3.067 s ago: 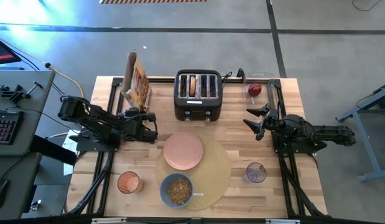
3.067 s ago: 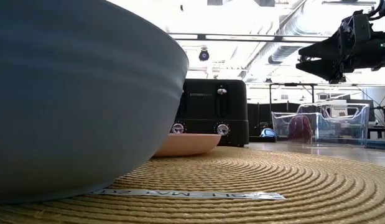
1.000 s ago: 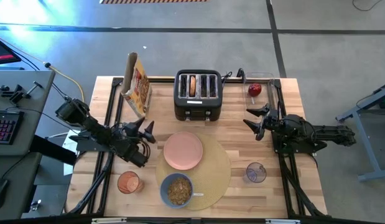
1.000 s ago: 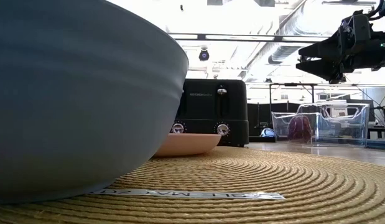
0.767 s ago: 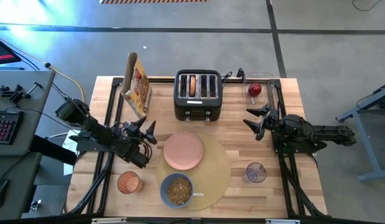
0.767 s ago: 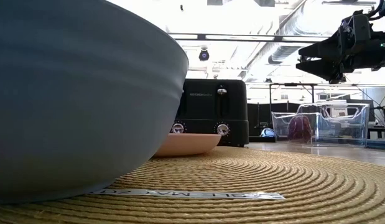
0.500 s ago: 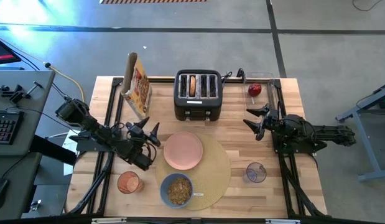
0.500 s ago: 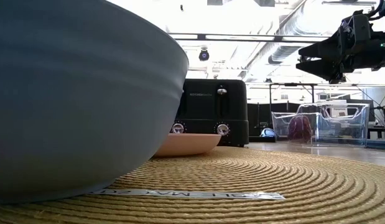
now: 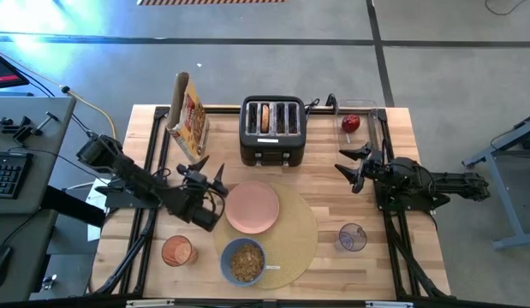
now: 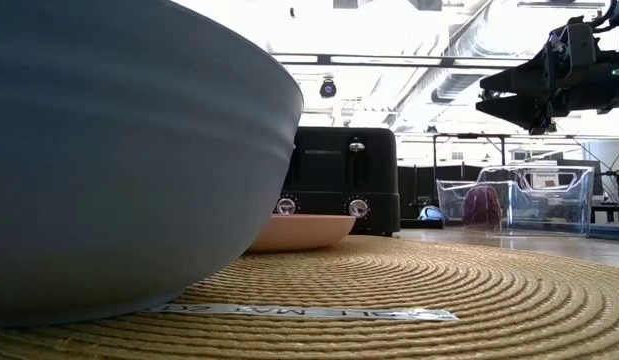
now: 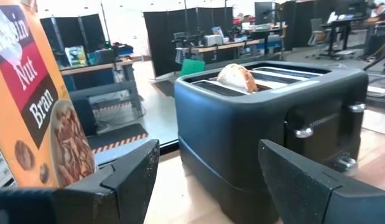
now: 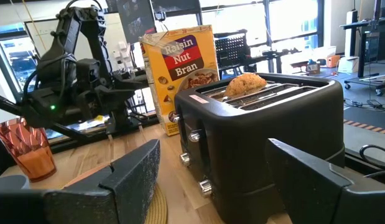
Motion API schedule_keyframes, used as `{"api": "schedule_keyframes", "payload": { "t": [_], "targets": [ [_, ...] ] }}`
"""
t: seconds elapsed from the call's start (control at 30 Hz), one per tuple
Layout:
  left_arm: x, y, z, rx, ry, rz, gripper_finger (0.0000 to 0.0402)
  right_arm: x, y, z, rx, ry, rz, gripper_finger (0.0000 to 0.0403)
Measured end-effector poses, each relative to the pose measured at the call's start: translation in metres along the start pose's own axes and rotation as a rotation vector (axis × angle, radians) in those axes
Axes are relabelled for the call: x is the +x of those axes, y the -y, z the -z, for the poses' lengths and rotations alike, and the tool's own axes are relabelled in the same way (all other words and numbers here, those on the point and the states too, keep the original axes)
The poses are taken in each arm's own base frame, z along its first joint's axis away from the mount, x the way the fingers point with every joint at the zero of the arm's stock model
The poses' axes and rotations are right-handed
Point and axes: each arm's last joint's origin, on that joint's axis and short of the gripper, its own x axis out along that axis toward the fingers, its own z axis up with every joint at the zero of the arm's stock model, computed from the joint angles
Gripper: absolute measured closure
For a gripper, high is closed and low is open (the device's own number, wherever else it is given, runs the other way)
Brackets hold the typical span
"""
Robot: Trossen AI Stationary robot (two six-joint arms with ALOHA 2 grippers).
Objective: Arrange a breakfast setting
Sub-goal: Put the spoon on the bottom right of the place mat
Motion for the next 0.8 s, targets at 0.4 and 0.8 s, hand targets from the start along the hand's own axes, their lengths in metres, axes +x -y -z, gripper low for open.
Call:
{"api": "schedule_keyframes", "payload": {
  "t": [0.4, 0.8],
  "targets": [
    [0.002, 0.012, -0.015, 0.062, -0.019, -0.004, 0.0137, 0.0, 0.0, 0.0, 0.0, 0.0, 0.0, 0.0119],
    [0.002, 0.034, -0.045, 0.114, -0.168, 0.06, 0.0137, 0.0, 0.0, 0.0, 0.0, 0.0, 0.0, 0.0119]
  ]
}}
